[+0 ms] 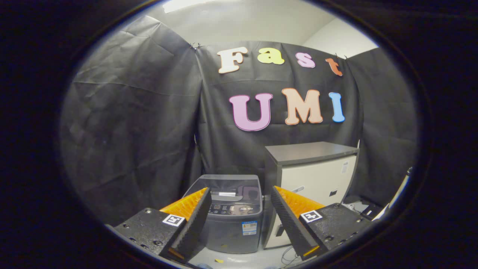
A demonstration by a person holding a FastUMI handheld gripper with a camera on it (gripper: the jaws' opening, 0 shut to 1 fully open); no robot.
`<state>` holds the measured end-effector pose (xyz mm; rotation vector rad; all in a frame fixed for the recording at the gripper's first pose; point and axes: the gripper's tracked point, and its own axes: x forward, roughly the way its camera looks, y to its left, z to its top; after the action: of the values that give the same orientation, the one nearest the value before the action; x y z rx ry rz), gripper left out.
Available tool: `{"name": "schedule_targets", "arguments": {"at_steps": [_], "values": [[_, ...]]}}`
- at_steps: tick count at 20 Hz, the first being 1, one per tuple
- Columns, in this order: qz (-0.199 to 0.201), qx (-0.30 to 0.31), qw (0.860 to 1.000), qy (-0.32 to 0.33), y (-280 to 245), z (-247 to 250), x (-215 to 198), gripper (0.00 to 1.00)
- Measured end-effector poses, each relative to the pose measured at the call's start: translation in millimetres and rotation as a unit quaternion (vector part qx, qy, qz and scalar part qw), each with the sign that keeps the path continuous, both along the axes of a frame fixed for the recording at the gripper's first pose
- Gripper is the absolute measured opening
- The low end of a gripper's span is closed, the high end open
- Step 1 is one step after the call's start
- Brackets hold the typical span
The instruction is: Put the clothes into the washing machine and then close the washing machine lid.
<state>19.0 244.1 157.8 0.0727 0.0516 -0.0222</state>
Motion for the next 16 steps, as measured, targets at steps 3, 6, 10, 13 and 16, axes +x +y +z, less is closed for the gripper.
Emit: {"name": "schedule_targets", "arguments": {"at_steps": [3, 6, 10, 13, 16], "values": [[-0.004, -0.004, 1.000, -0.010, 5, 2, -2, 0.97], [0.019, 0.002, 1.000, -0.017, 20, 2, -6, 0.97], [0.019, 0.011, 0.999, -0.028, 19, 6, -18, 0.97], [0.007, 0.006, 0.999, -0.053, 11, 15, -31, 0.97], [-0.001, -0.012, 0.998, -0.059, 5, 10, -37, 0.97]]}}
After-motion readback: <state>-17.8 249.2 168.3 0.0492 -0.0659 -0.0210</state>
